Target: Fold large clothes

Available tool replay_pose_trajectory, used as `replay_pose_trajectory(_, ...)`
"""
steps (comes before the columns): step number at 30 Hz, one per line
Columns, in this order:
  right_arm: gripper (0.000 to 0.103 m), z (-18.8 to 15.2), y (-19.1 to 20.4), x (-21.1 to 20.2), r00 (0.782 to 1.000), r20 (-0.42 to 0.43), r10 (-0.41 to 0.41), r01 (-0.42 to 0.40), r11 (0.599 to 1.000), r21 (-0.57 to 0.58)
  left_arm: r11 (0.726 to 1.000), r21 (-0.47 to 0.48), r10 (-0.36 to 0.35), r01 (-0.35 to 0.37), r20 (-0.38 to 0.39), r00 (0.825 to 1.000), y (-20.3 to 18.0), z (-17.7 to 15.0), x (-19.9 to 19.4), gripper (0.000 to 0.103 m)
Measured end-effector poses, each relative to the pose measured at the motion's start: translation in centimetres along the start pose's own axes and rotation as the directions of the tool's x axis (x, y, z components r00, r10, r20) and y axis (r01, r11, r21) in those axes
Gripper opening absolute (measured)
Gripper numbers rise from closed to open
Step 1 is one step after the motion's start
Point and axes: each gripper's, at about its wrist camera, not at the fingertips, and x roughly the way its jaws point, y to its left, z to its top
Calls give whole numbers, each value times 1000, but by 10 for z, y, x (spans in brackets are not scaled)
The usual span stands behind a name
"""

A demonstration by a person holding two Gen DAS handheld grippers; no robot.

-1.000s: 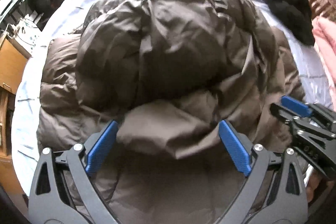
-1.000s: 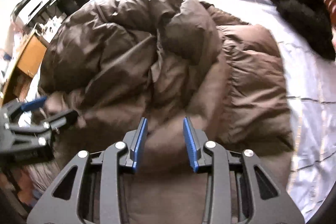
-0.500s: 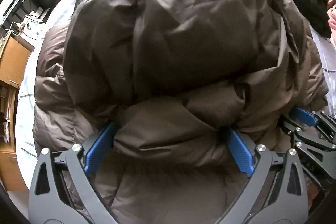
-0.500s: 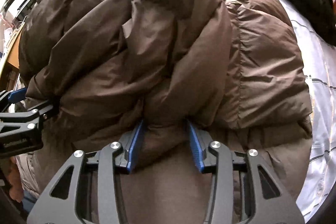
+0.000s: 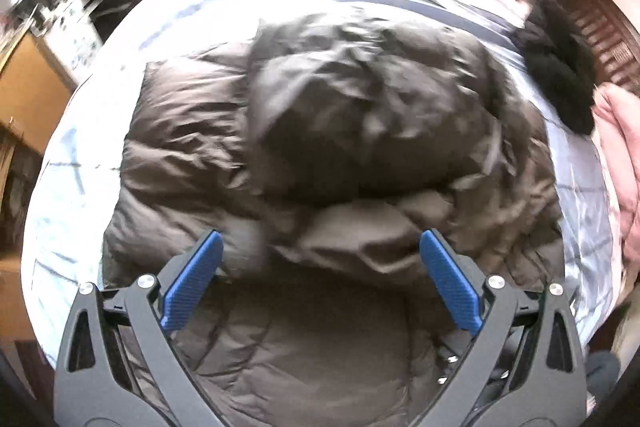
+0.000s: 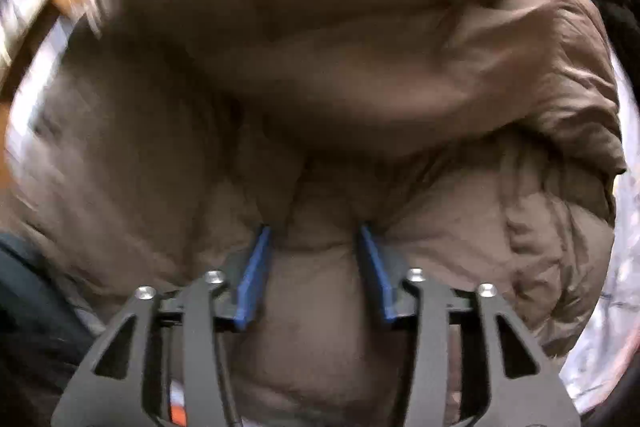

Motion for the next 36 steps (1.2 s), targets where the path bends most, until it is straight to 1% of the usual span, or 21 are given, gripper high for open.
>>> replay_pose_trajectory(2, 50, 0, 14, -12, 998, 13, -57, 58, 996, -69, 997, -58, -42, 40, -27, 999, 12, 3, 4, 100)
replay_pose_trajectory(3, 50, 0, 19, -21, 998, 35, -44, 47, 996, -79, 996, -72, -50, 48, -33, 998, 14, 4, 5, 100)
replay_pose_trajectory(5, 50, 0, 16, -42, 996, 89, -15, 21, 998, -58, 995, -84, -53, 50, -34, 998, 17, 1, 4, 100)
replay_pose_trajectory(7, 50, -6, 2, -51, 992, 107, -64, 65, 998, -4, 996, -76, -43, 40, -30, 999, 20, -3, 2, 100)
replay_pose_trajectory(9, 50, -16, -28, -46, 990, 74, -117, 108, 987, 119, 997, -64, -40, 38, -32, 999, 15, -5, 2, 100)
replay_pose_trajectory(11, 53, -28, -61, -20, 997, -43, -69, 77, 965, 249, 998, -46, -39, 37, -41, 998, 9, -6, 5, 100)
replay_pose_trajectory(12, 61, -32, -66, -11, 997, -69, -34, 51, 964, 260, 999, -37, -39, 37, -48, 998, 4, -7, 7, 100)
replay_pose_trajectory(14, 63, -34, -63, -10, 997, -73, -25, 41, 973, 228, 999, -20, -46, 45, -60, 997, -5, -8, 9, 100)
replay_pose_trajectory(16, 62, -33, -61, -27, 999, -33, -7, 15, 968, 251, 998, -4, -55, 55, -57, 997, -11, -10, 7, 100)
replay_pose_trajectory(18, 62, -33, -74, -54, 997, 80, 13, -38, 947, 319, 998, 18, -55, 56, -37, 998, -17, -11, 1, 100)
replay_pose_trajectory(19, 62, -34, -79, -59, 996, 84, -12, -18, 939, 343, 998, 31, -49, 49, -25, 999, -20, -11, -1, 100)
replay_pose_trajectory(20, 63, -36, -84, -54, 998, 35, -49, 33, 931, 362, 998, 46, -32, 33, -12, 999, -23, -12, -3, 100)
replay_pose_trajectory(22, 65, -39, -79, -24, 993, -110, -42, 76, 944, 320, 999, 53, -1, 2, -4, 1000, -25, -13, -2, 100)
replay_pose_trajectory(25, 66, -33, -70, -26, 994, -92, -58, 84, 946, 313, 999, 9, -41, 41, -35, 999, -26, -11, -2, 100)
replay_pose_trajectory(26, 66, -25, -69, -36, 998, -53, -28, 43, 945, 325, 998, -7, -64, 64, -37, 997, -28, -9, -4, 100)
replay_pose_trajectory(28, 68, -13, -77, -71, 993, 98, 59, -93, 916, 391, 998, -13, -69, 68, -19, 997, -33, -4, -9, 100)
replay_pose_trajectory(29, 72, -4, -86, -90, 980, 177, 92, -161, 888, 431, 999, -2, -49, 49, -3, 999, -38, -2, -9, 100)
replay_pose_trajectory(31, 94, 21, -108, -113, 944, 286, 163, -285, 840, 462, 1000, 14, -22, 21, 10, 1000, -43, 1, -7, 100)
replay_pose_trajectory(33, 96, 64, -132, -127, 899, 364, 243, -404, 782, 475, 1000, 24, 1, -1, 11, 1000, -46, 2, 0, 100)
replay_pose_trajectory(35, 96, 99, -176, -125, 877, 414, 245, -441, 752, 489, 1000, 20, 17, -17, -5, 1000, -46, 4, 8, 100)
replay_pose_trajectory(36, 96, 123, -193, -121, 883, 416, 215, -425, 743, 518, 1000, 10, 22, -21, -22, 1000, -44, 5, 13, 100)
